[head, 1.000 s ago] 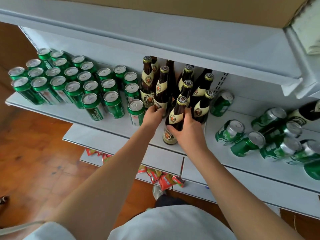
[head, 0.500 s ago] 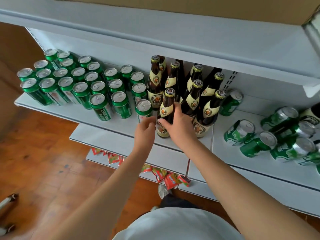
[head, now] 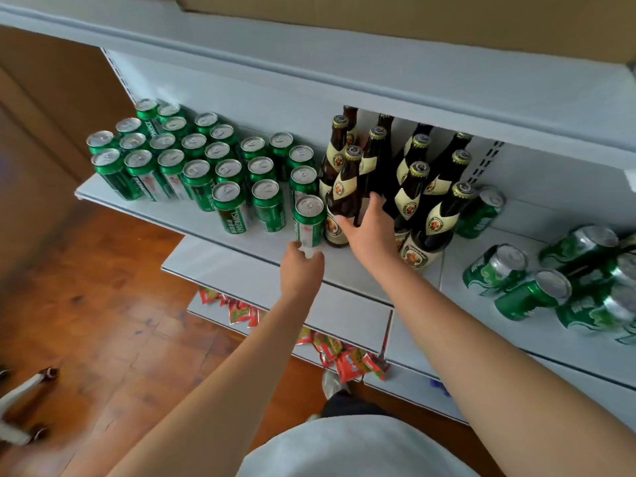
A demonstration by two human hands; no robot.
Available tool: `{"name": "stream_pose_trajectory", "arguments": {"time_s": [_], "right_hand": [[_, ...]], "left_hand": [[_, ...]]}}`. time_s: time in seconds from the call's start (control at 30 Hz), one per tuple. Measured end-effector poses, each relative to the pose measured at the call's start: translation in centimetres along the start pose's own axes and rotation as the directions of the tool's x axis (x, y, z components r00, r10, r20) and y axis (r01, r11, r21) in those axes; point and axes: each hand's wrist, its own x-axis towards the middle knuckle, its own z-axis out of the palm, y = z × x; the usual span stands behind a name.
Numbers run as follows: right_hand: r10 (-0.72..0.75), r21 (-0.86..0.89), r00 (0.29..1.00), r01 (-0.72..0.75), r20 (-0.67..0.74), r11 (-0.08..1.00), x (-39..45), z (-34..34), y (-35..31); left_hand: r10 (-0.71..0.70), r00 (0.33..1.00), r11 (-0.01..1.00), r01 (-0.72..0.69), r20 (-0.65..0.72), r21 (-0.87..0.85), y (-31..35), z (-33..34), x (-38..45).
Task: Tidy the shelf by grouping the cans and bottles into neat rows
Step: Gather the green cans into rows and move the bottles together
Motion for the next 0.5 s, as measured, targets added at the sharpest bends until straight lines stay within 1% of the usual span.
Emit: {"name": "stream_pose_trajectory", "arguments": {"time_s": [0.03,0.1,0.17,0.2,0.27,0.33,0.4,0.43,0.47,0.5], "right_hand": [[-0.017,0.01,1.0,0.018,-0.018,1.0,-0.8,-0.7,0.1],[-0.074,0.094,0.995,0.08,-0.075,0.992,-2.7,-3.0,0.4],[-0.129,0.172,0.975,0.16,-0.181,0.972,-4.5,-6.5,1.3],[-0.144,0.167,0.959,0.188,-0.243,0.968,-5.3,-8.6,2.1],[-0.129,0.117,0.921,0.184,-0.368,0.976,-7.0,-13.1,4.5],[-0.059,0.063,0.87,0.103,-0.49,0.993,-8.8,-17.8,8.1],[0.019,0.035,0.79,0.003,-0.613,0.999,-11.1,-22.3,12.2],[0.052,0.027,0.744,-0.045,-0.667,0.999,-12.2,-24.3,14.2],[0.093,0.028,0.706,-0.104,-0.702,0.994,-13.3,-26.3,16.1],[0.135,0.038,0.68,-0.155,-0.72,0.987,-14.2,-28.0,18.0]], "left_hand": [[0.017,1.0,1.0,-0.017,-0.025,0.019,-0.2,0.4,-1.2],[0.142,0.99,0.989,-0.141,-0.01,0.055,-0.5,2.4,-4.4],[0.308,0.946,0.947,-0.315,0.104,0.055,-0.3,5.6,-7.6],[0.382,0.906,0.917,-0.396,0.183,0.049,0.0,7.5,-9.2],[0.511,0.789,0.837,-0.548,0.34,0.013,0.8,11.3,-12.1],[0.609,0.652,0.749,-0.661,0.452,-0.056,2.2,15.2,-15.1],[0.672,0.523,0.67,-0.731,0.523,-0.13,3.7,18.9,-18.1],[0.688,0.477,0.647,-0.745,0.546,-0.164,4.5,20.6,-19.4],[0.691,0.455,0.643,-0.741,0.562,-0.192,5.2,22.2,-20.6],[0.685,0.454,0.657,-0.723,0.571,-0.213,5.9,23.8,-21.5]]}}
